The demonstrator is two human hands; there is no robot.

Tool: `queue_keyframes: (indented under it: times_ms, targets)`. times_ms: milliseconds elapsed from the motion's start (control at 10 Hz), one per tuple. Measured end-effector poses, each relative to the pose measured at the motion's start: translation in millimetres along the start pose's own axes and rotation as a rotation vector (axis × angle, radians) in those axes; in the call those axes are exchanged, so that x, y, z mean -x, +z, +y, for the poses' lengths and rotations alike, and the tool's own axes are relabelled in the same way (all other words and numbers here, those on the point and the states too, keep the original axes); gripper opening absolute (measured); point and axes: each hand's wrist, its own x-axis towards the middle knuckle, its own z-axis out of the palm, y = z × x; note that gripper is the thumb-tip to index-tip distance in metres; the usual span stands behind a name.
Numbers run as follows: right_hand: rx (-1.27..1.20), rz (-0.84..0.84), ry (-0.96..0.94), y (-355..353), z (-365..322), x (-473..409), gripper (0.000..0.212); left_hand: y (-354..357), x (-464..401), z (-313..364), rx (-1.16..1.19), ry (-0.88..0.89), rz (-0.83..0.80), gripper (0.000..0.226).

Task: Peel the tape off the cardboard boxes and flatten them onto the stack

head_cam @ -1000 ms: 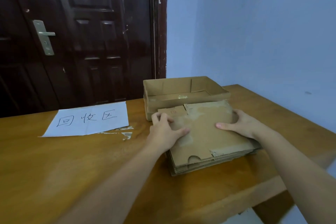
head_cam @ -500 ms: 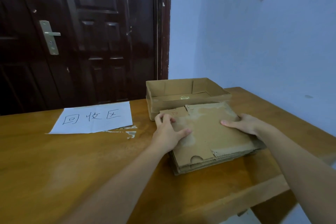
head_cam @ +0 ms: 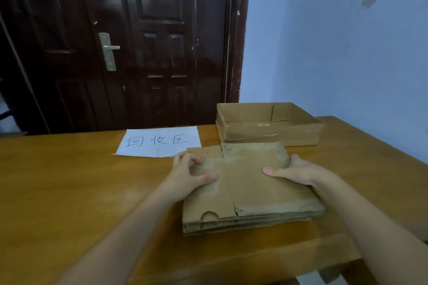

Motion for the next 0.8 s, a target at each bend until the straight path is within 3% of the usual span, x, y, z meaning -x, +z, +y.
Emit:
queue_keyframes:
  times_ms: [400,600,700,800]
  targets:
    - [0.030,-0.017,-0.184,91,-84,20,0.151,-108,59,-59,-0.070,-0.060,0.100,0.065]
    - [0.090,-0.076,-0.200,86,-99,26,0.153,-122,66,-55,-0.184,0.020,0.135,0.059]
    - [0.199,-0.068,-0.195,70,-105,26,0.135,-130,61,-45,-0.391,0.030,0.148,0.051]
    - [0.293,0.122,-0.353,55,-118,25,0.114,-141,51,-25,-0.484,0.043,0.131,0.052]
